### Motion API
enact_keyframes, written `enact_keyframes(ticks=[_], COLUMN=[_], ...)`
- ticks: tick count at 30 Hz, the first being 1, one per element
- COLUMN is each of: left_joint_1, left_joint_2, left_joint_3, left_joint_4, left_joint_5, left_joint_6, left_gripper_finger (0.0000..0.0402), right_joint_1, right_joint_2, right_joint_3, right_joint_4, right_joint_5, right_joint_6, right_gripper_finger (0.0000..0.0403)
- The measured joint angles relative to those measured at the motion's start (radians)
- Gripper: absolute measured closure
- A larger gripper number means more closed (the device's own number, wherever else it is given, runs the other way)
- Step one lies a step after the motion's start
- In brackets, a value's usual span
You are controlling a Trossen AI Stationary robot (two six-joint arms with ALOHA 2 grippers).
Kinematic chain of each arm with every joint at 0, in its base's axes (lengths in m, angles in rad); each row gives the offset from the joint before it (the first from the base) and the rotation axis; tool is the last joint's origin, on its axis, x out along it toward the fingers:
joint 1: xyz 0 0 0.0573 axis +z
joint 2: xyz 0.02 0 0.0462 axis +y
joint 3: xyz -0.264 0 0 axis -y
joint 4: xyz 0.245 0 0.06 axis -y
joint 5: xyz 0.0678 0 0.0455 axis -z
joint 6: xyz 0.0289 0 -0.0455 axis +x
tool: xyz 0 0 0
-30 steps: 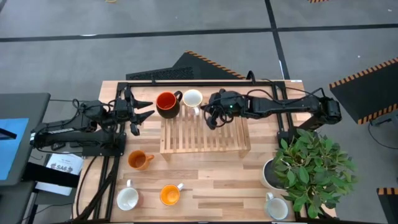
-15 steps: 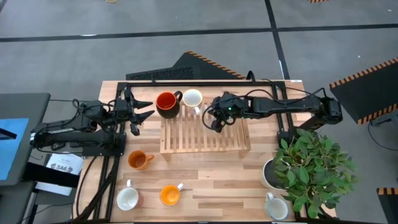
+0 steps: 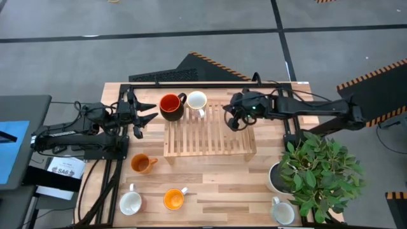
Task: Place coffee mugs
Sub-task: Put the orange mug on the shelf
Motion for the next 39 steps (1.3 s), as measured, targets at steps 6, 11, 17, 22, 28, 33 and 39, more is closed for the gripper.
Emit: enact_keyframes(ticks=[6, 11, 17, 22, 28, 33, 39], left_joint_1=[0.0, 0.0, 0.0, 0.0, -0.025, -0.1, -0.263], left_joint_2=[0.0, 0.0, 0.0, -0.002, 0.021, 0.091, 0.231], left_joint_3=[0.0, 0.0, 0.001, 0.056, 0.155, 0.323, 0.426], left_joint_4=[-0.011, -0.009, 0.015, 0.003, -0.046, -0.272, -0.511], left_joint_5=[0.0, 0.0, 0.068, 0.247, 0.442, 0.447, 0.447], left_joint_6=[0.0, 0.011, 0.023, -0.019, -0.087, -0.119, -0.23], left_gripper_finger=[0.0244, 0.0244, 0.0244, 0.0244, 0.0244, 0.0244, 0.0244], right_joint_1=[-0.01, -0.011, -0.011, -0.011, -0.011, -0.011, -0.011], right_joint_2=[-0.145, -0.253, -0.293, -0.277, -0.267, -0.268, -0.268], right_joint_3=[-0.164, -0.226, -0.232, -0.232, -0.233, -0.232, -0.232], right_joint_4=[0.075, 0.163, 0.193, 0.192, 0.197, 0.227, 0.24], right_joint_5=[0.064, 0.065, 0.065, 0.065, 0.065, 0.066, 0.066], right_joint_6=[0.028, 0.029, 0.029, 0.029, 0.078, 0.079, 0.087], right_gripper_finger=[0.0382, 0.0382, 0.0361, 0.0353, 0.0352, 0.0333, 0.027])
